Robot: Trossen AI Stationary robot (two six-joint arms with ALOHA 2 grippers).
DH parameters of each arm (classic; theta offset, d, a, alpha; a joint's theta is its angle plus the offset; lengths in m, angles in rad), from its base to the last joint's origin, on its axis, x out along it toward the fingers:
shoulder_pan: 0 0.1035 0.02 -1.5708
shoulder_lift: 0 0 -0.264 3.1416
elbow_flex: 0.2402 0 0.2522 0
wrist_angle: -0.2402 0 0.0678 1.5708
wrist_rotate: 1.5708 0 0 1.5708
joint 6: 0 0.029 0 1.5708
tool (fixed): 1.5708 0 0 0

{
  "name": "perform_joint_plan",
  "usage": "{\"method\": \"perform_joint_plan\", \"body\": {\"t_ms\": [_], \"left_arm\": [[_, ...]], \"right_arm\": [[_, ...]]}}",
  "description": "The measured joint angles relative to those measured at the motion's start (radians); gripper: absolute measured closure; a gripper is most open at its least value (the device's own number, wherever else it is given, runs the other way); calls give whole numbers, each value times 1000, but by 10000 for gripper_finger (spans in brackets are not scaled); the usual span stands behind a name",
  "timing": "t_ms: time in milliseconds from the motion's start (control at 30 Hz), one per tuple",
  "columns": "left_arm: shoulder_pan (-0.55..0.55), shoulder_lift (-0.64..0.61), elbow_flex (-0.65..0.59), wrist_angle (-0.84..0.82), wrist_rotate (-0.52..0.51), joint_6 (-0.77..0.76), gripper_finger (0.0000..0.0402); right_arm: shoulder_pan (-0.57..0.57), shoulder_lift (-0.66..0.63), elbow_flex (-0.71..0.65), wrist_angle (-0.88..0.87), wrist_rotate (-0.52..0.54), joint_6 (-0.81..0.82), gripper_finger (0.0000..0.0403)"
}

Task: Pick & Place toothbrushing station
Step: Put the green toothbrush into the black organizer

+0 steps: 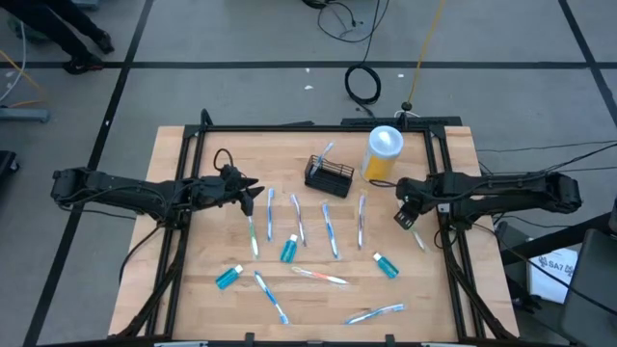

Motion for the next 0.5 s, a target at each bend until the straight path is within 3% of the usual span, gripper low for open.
{"method": "perform_joint_plan", "body": {"t_ms": [267,500], "left_arm": [[0,0,0,0,0,0,222],[0,0,0,0,0,-2,222]], "right_arm": [[-1,0,-56,60,91,-9,202],[0,-4,-137,189,90,0,208]]}}
